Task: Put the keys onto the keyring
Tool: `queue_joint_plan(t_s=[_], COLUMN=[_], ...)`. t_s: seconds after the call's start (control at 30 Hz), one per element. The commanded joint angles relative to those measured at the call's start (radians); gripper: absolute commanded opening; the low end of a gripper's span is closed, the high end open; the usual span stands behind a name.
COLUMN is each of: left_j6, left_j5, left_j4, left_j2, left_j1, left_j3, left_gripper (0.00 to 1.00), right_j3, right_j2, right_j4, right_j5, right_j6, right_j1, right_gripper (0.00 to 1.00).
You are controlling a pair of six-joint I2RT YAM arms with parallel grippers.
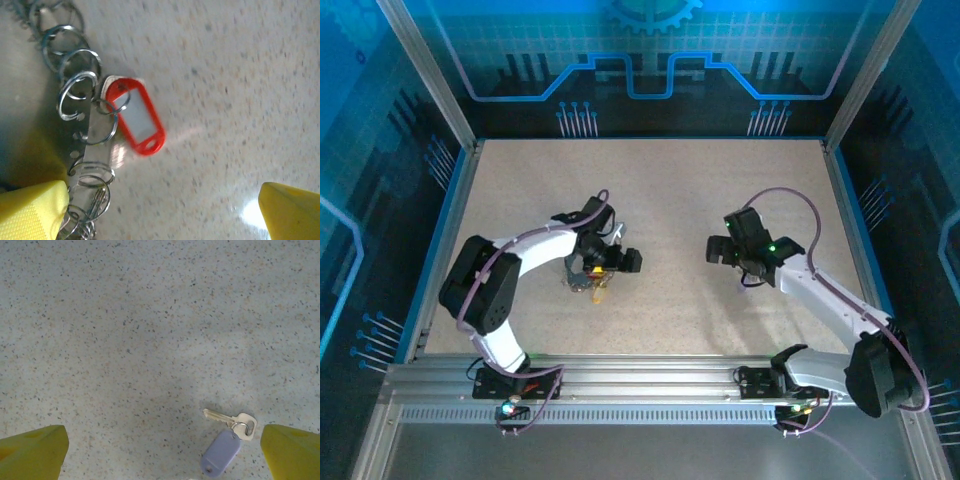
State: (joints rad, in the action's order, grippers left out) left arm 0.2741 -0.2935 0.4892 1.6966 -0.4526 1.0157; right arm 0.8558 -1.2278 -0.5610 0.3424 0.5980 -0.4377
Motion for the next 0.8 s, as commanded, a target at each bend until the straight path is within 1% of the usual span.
queue_joint_plan(t_s=[0.0, 0.1, 0.17, 0.23, 0.3, 0.33, 0.37, 0.4, 0.53, 0.6, 0.63, 0.67, 0.77], left_j6=[0.04, 0.07, 0.096, 0.117, 0.142, 0.162, 0.189, 0.216, 0.31, 0.33, 0.337, 0.342, 0.339], left_j5=[-0.01, 0.014, 0.038, 0.054, 0.082, 0.099, 0.114, 0.112, 0.06, 0.058, 0.056, 0.05, 0.016], left_j4=[0.059, 0.066, 0.072, 0.071, 0.071, 0.074, 0.08, 0.085, 0.128, 0.152, 0.171, 0.187, 0.225], left_j2=[-0.089, -0.161, -0.226, -0.301, -0.392, -0.442, -0.493, -0.524, -0.606, -0.622, -0.628, -0.634, -0.64], left_j1=[-0.027, -0.048, -0.054, -0.055, -0.053, -0.045, -0.032, -0.008, 0.152, 0.215, 0.241, 0.261, 0.309], left_j3=[-0.049, -0.108, -0.138, -0.162, -0.18, -0.19, -0.197, -0.202, -0.204, -0.191, -0.179, -0.168, -0.141], left_gripper=[0.99, 0.99, 0.99, 0.99, 0.99, 0.99, 0.99, 0.99, 0.99, 0.99, 0.99, 0.99, 0.99], right_j3=[0.085, 0.144, 0.19, 0.244, 0.309, 0.329, 0.339, 0.348, 0.42, 0.431, 0.427, 0.424, 0.434], right_j2=[-0.066, -0.148, -0.22, -0.297, -0.369, -0.397, -0.419, -0.436, -0.538, -0.587, -0.614, -0.637, -0.688], right_j4=[0.009, 0.035, 0.048, 0.037, 0.01, 0.023, 0.051, 0.071, 0.115, 0.163, 0.213, 0.255, 0.325], right_j5=[-0.051, -0.177, -0.277, -0.351, -0.429, -0.502, -0.567, -0.596, -0.659, -0.723, -0.764, -0.781, -0.78], right_j6=[-0.015, -0.062, -0.097, -0.117, -0.09, -0.069, -0.045, -0.021, 0.072, 0.153, 0.209, 0.265, 0.341], right_j1=[-0.01, -0.013, -0.024, -0.039, -0.057, -0.065, -0.078, -0.092, -0.18, -0.203, -0.215, -0.227, -0.263], right_gripper=[0.98, 0.92, 0.82, 0.73, 0.63, 0.58, 0.56, 0.56, 0.55, 0.55, 0.56, 0.59, 0.65])
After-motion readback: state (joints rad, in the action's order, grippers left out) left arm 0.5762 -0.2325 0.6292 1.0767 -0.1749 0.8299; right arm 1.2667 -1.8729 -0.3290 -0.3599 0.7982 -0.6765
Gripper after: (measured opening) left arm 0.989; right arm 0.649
